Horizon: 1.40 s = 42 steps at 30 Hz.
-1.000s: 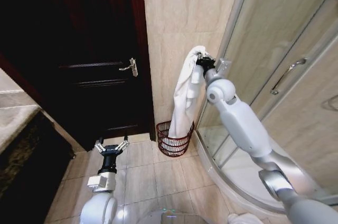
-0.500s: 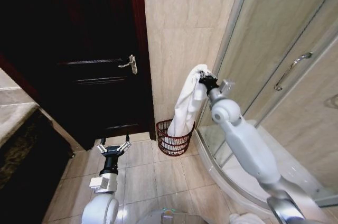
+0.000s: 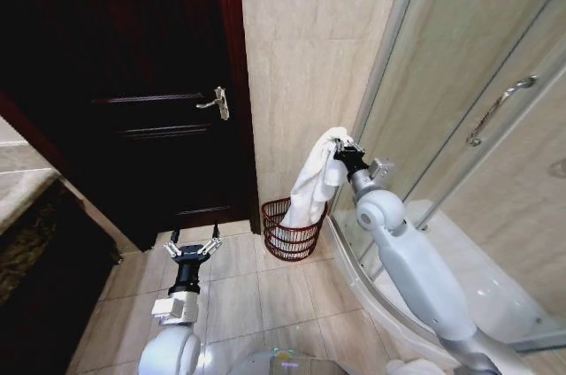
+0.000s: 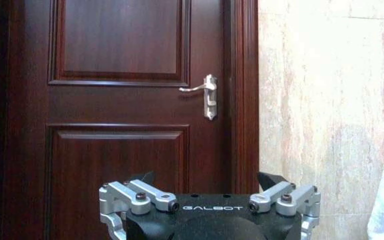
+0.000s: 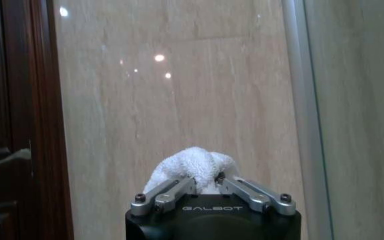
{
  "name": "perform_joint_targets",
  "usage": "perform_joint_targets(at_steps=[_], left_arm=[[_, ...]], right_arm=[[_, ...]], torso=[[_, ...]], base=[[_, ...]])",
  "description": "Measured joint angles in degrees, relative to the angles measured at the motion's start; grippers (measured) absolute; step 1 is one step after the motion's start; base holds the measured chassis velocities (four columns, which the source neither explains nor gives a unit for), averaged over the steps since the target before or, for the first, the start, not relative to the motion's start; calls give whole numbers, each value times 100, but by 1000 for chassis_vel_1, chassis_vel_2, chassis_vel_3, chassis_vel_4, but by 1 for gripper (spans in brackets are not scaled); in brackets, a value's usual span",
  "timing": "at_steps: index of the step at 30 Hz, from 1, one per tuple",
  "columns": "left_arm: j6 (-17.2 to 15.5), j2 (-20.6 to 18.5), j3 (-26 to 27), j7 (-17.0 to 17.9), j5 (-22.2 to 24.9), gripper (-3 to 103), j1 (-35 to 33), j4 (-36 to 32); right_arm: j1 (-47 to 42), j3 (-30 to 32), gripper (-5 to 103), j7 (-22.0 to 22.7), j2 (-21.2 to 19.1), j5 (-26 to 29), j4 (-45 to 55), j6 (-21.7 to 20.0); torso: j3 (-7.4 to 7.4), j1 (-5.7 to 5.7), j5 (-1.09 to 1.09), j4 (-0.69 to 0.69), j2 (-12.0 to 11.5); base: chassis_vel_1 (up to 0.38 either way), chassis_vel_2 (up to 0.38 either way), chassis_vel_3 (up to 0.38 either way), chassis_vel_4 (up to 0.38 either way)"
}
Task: Discard the used towel into the hamper.
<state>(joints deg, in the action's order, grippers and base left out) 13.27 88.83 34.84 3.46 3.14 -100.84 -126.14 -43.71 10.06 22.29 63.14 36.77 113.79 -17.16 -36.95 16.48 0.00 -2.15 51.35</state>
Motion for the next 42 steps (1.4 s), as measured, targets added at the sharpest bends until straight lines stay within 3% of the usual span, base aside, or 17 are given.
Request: perform_joint_targets(at_steps=[7, 22, 42], left_arm=[[2, 14, -58, 0, -31, 100, 17, 11], [19, -10, -62, -13, -22, 100, 38, 21], [8, 137, -100, -19, -25, 100, 14, -122]], right_arm=[[-749, 172, 6, -126, 107, -310, 311, 17], [-1164, 254, 6, -78, 360, -475, 620, 18], [-2439, 861, 6, -888, 576, -1331, 828, 450]], torso=[[119, -95, 1, 1, -214], [335, -264, 0, 0, -598], [620, -481, 0, 0, -1099]], base=[[-36, 30, 42, -38], [0, 0, 0, 0], [-2, 3, 1, -1]])
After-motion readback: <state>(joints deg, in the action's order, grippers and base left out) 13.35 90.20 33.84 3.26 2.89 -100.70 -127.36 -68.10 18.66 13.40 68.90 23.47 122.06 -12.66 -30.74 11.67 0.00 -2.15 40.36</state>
